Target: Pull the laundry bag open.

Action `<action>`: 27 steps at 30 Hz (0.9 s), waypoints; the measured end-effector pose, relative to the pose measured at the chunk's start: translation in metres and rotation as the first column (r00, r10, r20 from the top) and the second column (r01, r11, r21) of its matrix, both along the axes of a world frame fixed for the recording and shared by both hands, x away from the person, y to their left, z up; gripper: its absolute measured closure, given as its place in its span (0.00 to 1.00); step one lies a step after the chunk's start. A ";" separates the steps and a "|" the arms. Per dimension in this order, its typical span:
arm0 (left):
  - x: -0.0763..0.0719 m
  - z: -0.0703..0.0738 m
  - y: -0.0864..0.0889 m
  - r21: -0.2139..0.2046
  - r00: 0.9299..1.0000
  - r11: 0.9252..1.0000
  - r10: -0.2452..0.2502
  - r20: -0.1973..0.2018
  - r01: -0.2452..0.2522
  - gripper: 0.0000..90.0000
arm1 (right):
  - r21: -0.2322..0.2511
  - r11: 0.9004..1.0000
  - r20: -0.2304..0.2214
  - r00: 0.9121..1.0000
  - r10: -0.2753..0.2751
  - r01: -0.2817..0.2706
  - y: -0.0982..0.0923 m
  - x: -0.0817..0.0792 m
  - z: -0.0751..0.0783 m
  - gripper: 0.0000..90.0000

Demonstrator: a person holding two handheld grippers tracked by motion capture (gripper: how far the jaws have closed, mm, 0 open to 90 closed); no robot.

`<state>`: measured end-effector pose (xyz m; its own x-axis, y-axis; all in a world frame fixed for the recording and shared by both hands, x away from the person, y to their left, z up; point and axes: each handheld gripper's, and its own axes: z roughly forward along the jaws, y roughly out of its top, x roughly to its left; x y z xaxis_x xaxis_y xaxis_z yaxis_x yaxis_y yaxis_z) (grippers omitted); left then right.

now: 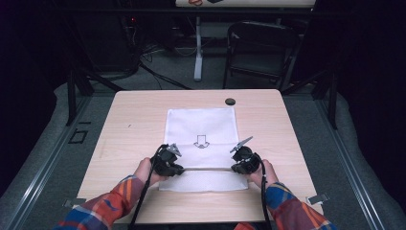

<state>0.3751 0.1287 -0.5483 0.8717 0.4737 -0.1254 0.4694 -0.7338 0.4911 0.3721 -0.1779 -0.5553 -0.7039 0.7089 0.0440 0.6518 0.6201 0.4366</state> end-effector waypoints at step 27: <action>-0.009 0.006 0.054 0.005 0.991 0.991 0.131 -0.003 -0.131 0.91 | 0.018 1.000 -0.001 1.000 -0.010 0.010 -0.002 0.002 -0.001 1.00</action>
<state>0.3656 0.1829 -0.5424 0.8014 0.5847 -0.1262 0.5638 -0.6678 0.4860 0.3738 -0.1804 -0.5563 -0.6970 0.7148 0.0574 0.6581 0.6057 0.4473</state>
